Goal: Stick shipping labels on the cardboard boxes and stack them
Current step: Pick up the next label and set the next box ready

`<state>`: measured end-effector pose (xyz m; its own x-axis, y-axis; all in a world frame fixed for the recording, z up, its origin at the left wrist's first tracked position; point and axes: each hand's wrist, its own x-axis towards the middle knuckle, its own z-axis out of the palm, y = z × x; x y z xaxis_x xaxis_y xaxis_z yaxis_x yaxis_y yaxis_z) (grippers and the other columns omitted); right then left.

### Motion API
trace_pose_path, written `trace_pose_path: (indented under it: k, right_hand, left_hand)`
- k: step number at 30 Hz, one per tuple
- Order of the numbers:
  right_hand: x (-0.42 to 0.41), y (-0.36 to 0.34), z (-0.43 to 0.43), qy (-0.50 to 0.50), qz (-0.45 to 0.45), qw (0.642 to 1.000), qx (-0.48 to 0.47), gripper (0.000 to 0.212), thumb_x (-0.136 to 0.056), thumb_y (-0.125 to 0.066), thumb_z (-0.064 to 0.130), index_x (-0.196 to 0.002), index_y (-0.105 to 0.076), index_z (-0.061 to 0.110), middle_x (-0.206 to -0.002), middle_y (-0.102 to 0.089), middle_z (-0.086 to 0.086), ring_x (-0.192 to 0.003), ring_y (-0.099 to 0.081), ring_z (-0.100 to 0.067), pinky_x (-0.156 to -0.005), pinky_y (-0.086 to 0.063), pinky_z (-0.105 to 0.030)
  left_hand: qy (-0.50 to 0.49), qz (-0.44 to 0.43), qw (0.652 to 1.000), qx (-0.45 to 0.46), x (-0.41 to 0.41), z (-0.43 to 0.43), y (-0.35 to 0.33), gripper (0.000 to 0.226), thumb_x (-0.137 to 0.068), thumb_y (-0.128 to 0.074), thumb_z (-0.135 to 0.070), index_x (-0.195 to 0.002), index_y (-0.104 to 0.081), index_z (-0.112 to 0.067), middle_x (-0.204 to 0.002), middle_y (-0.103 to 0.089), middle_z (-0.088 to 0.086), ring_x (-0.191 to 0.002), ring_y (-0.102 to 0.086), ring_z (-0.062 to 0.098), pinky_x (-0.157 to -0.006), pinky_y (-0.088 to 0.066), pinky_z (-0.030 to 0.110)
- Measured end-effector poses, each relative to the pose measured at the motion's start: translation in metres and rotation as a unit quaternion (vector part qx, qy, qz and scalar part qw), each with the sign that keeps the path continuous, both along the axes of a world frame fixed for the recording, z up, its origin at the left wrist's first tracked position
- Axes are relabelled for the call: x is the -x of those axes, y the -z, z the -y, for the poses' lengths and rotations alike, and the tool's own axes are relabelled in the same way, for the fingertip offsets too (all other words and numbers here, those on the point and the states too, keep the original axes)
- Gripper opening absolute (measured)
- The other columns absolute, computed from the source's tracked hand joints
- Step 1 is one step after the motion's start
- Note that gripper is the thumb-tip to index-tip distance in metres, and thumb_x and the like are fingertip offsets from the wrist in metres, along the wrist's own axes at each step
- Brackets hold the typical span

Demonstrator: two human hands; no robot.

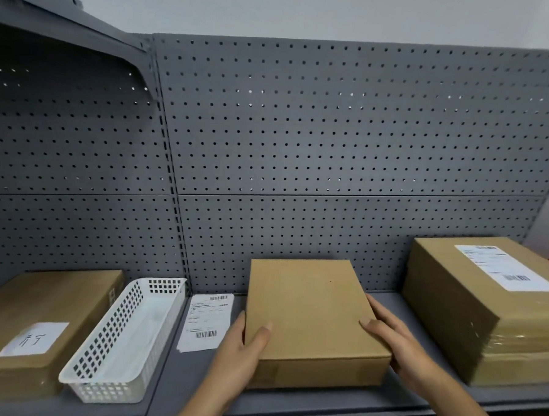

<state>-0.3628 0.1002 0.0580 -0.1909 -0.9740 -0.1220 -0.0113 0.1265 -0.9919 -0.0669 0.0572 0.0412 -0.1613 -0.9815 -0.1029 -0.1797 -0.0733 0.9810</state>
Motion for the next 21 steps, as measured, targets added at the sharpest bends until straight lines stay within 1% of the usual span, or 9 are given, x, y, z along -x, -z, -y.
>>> trace_pose_path:
  k: [2,3,6,9,11,13,17,19,21]
  right_hand:
    - [0.004,0.004,-0.002,0.000,-0.004,1.000,-0.001,0.049,-0.099,-0.059,0.013,-0.139,-0.053,0.040,-0.122,-0.071,0.023,-0.109,-0.069,-0.002,-0.083,-0.049,-0.021]
    - [0.007,0.006,-0.003,0.001,-0.006,1.000,-0.001,0.049,-0.099,-0.059,0.013,-0.140,-0.053,0.039,-0.120,-0.071,0.026,-0.108,-0.069,0.000,-0.080,-0.049,-0.018]
    - [0.013,0.010,-0.003,0.003,-0.011,1.000,0.001,0.048,-0.100,-0.059,0.013,-0.140,-0.053,0.040,-0.120,-0.070,0.028,-0.107,-0.068,0.003,-0.081,-0.048,-0.019]
    - [0.019,0.012,-0.001,-0.002,-0.009,1.000,0.003,0.046,-0.099,-0.060,0.015,-0.134,-0.057,0.043,-0.126,-0.070,0.022,-0.110,-0.068,-0.001,-0.086,-0.047,-0.024]
    - [0.021,0.014,-0.001,-0.012,-0.008,1.000,0.005,0.046,-0.095,-0.067,0.022,-0.135,-0.057,0.044,-0.130,-0.068,0.021,-0.114,-0.066,-0.002,-0.090,-0.047,-0.026]
    - [0.024,0.017,-0.001,-0.022,-0.002,1.000,0.009,0.053,-0.090,-0.072,0.031,-0.139,-0.054,0.044,-0.132,-0.067,0.022,-0.118,-0.065,-0.002,-0.093,-0.047,-0.028]
    - [0.026,0.024,0.000,-0.024,0.001,1.000,0.012,0.046,-0.097,-0.063,0.024,-0.137,-0.053,0.045,-0.129,-0.068,0.023,-0.115,-0.067,-0.002,-0.089,-0.049,-0.026]
    - [0.028,0.024,0.000,-0.028,-0.022,0.999,0.015,0.044,-0.097,-0.063,0.024,-0.135,-0.055,0.044,-0.126,-0.070,0.023,-0.114,-0.067,0.000,-0.088,-0.049,-0.025]
    - [0.031,0.020,0.001,-0.027,-0.057,0.998,0.017,0.043,-0.096,-0.066,0.024,-0.135,-0.057,0.041,-0.124,-0.072,0.021,-0.110,-0.067,0.003,-0.086,-0.050,-0.020]
  left_hand:
    - [-0.005,0.008,1.000,0.008,0.007,0.006,0.013,0.083,-0.079,-0.066,-0.074,-0.148,-0.050,-0.031,-0.136,-0.065,-0.022,-0.126,-0.060,-0.001,-0.115,-0.045,0.035]
    - [-0.005,0.008,1.000,0.011,0.010,0.009,0.020,0.092,-0.075,-0.065,-0.080,-0.150,-0.048,-0.031,-0.139,-0.063,-0.021,-0.129,-0.059,0.001,-0.116,-0.045,0.037]
    - [-0.006,0.003,1.000,0.007,0.020,0.012,0.027,0.103,-0.070,-0.067,-0.082,-0.154,-0.045,-0.027,-0.143,-0.061,-0.017,-0.133,-0.057,0.004,-0.119,-0.042,0.039]
    - [-0.013,0.010,1.000,0.004,0.028,0.012,0.031,0.102,-0.072,-0.065,-0.079,-0.155,-0.043,-0.024,-0.147,-0.059,-0.015,-0.136,-0.054,0.005,-0.121,-0.039,0.039]
    - [-0.024,0.016,1.000,-0.002,0.030,0.014,0.037,0.103,-0.072,-0.063,-0.081,-0.157,-0.040,-0.026,-0.151,-0.055,-0.014,-0.138,-0.051,0.007,-0.121,-0.039,0.040]
    - [-0.031,0.018,0.999,-0.005,0.032,0.016,0.044,0.106,-0.071,-0.060,-0.086,-0.157,-0.038,-0.028,-0.153,-0.054,-0.013,-0.140,-0.050,0.008,-0.121,-0.038,0.041]
    - [-0.040,0.012,0.999,-0.010,0.034,0.017,0.054,0.115,-0.064,-0.056,-0.096,-0.157,-0.038,-0.030,-0.153,-0.053,-0.014,-0.140,-0.050,0.007,-0.122,-0.038,0.042]
    - [-0.032,0.011,0.999,-0.016,0.034,0.016,0.051,0.111,-0.067,-0.057,-0.094,-0.157,-0.037,-0.032,-0.154,-0.052,-0.016,-0.140,-0.049,0.006,-0.122,-0.037,0.042]
    - [-0.027,0.017,0.999,-0.031,0.032,0.014,0.045,0.100,-0.076,-0.060,-0.085,-0.158,-0.035,-0.033,-0.155,-0.049,-0.017,-0.141,-0.048,0.008,-0.123,-0.036,0.043]
